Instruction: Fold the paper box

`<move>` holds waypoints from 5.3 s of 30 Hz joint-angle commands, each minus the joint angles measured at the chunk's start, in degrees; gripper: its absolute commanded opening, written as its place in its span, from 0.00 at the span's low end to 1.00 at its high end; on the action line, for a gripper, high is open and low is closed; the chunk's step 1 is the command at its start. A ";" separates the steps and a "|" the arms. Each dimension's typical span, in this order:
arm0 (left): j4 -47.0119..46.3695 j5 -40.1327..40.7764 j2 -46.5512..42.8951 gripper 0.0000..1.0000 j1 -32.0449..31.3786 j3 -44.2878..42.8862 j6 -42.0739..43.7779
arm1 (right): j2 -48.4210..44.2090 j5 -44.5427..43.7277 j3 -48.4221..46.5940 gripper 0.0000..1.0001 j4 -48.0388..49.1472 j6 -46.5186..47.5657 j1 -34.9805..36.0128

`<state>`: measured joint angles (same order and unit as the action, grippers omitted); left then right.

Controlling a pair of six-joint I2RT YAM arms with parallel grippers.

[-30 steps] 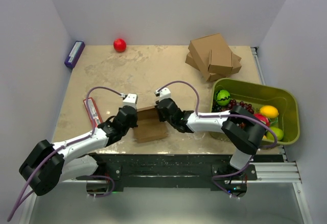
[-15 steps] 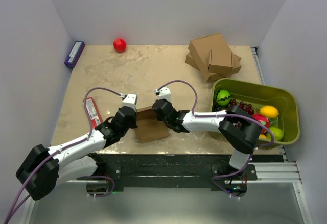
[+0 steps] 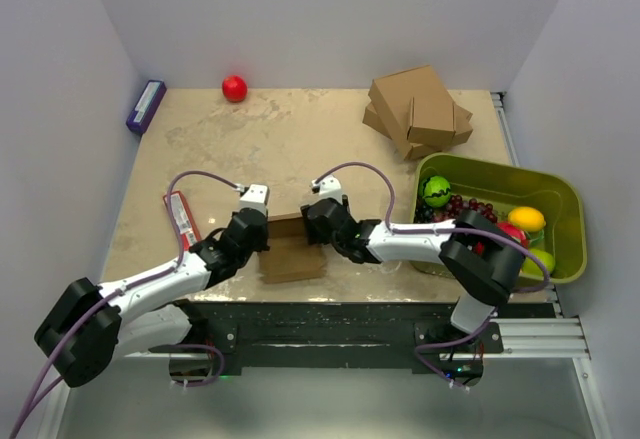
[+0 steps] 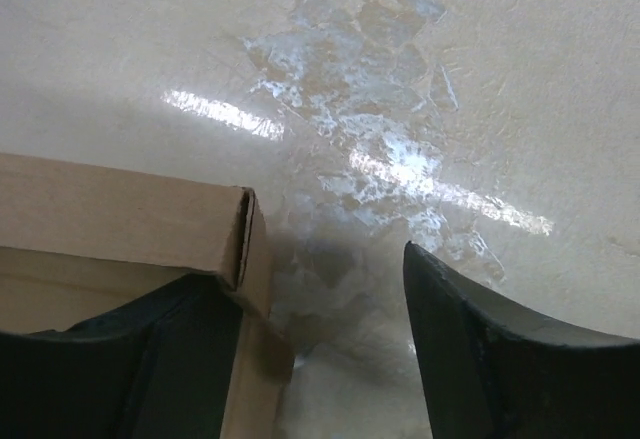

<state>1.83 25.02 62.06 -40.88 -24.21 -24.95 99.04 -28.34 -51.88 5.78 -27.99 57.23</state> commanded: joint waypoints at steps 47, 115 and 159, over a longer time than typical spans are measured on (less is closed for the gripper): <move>1.34 -24.66 -6.43 0.65 15.48 -4.97 -2.30 | -15.47 13.04 3.27 0.63 -0.69 -19.21 -5.20; 10.48 -45.85 -6.69 0.90 39.83 -12.80 9.65 | 4.49 6.89 -17.12 0.33 -4.45 39.16 6.66; -3.12 -45.67 -5.38 0.64 36.14 3.55 -6.87 | -7.81 12.17 -2.36 0.66 -18.09 -2.16 -14.25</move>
<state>9.23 -19.11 53.80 -3.81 -21.85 -29.61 94.30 -9.65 -56.66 -10.00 -32.01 42.59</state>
